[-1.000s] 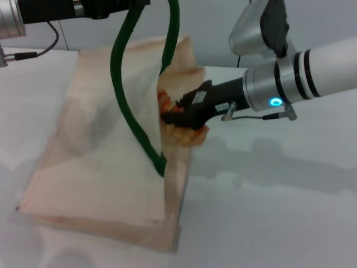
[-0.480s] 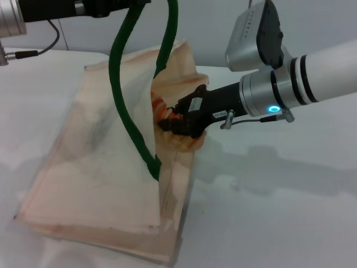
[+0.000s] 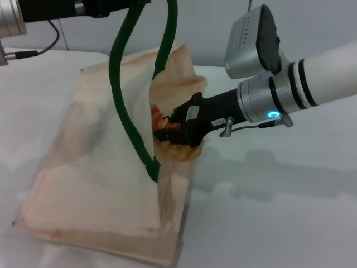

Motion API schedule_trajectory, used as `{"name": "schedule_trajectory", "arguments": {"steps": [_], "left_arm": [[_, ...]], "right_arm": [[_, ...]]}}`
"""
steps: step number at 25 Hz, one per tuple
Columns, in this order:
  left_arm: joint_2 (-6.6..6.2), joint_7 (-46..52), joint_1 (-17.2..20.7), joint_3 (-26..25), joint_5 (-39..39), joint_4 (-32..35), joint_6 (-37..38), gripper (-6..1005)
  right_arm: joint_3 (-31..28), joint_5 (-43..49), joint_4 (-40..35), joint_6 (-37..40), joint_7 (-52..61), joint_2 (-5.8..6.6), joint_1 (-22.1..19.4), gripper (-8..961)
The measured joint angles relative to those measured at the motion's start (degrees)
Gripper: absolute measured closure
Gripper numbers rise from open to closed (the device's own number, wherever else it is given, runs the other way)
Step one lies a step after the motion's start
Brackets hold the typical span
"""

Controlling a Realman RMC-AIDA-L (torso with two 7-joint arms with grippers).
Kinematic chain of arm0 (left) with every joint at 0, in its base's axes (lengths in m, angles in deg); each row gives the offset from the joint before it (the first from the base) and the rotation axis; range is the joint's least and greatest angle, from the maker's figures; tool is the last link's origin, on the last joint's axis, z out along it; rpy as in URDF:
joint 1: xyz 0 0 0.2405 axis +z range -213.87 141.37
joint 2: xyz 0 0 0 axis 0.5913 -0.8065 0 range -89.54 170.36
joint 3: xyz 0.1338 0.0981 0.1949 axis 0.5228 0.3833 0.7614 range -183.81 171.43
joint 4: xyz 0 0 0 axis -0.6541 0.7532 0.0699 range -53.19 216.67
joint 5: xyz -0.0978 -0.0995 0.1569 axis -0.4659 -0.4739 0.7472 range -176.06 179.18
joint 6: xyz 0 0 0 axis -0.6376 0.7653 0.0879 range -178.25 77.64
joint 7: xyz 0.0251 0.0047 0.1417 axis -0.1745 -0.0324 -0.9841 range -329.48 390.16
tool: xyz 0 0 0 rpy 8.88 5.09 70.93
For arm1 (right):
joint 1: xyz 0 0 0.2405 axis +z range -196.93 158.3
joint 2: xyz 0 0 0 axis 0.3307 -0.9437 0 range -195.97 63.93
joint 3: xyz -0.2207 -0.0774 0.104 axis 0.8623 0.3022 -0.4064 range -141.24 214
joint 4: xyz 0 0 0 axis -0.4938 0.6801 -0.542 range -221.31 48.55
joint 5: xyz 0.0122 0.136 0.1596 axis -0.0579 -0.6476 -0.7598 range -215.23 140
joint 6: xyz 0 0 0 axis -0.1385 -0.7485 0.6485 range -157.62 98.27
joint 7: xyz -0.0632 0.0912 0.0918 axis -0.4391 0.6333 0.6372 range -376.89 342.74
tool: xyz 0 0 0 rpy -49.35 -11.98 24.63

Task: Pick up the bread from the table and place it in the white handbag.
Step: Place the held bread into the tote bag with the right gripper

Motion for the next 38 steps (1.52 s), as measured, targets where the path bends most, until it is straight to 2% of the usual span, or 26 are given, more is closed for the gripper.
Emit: {"name": "schedule_trajectory", "arguments": {"steps": [14,25,35,38], "left_arm": [[0.0,-0.03,-0.09,0.0,0.14,0.0,0.0,877],[0.0,-0.03,-0.12,0.0,0.15,0.0,0.0,878],[0.0,-0.03,0.15,0.0,-0.05,0.0,0.0,877],[0.0,-0.03,0.24,0.0,-0.07,0.0,0.0,877]], "right_arm": [[0.38,-1.3,0.38,-0.1,0.39,0.1,0.17,706],[0.19,-1.4,0.07,-0.35,0.12,0.03,-0.33,549],[-0.36,-1.51,-0.02,0.37,0.15,0.41,-0.92,81],[-0.37,-1.55,-0.07,0.75,0.2,0.47,-1.05,75]]}}
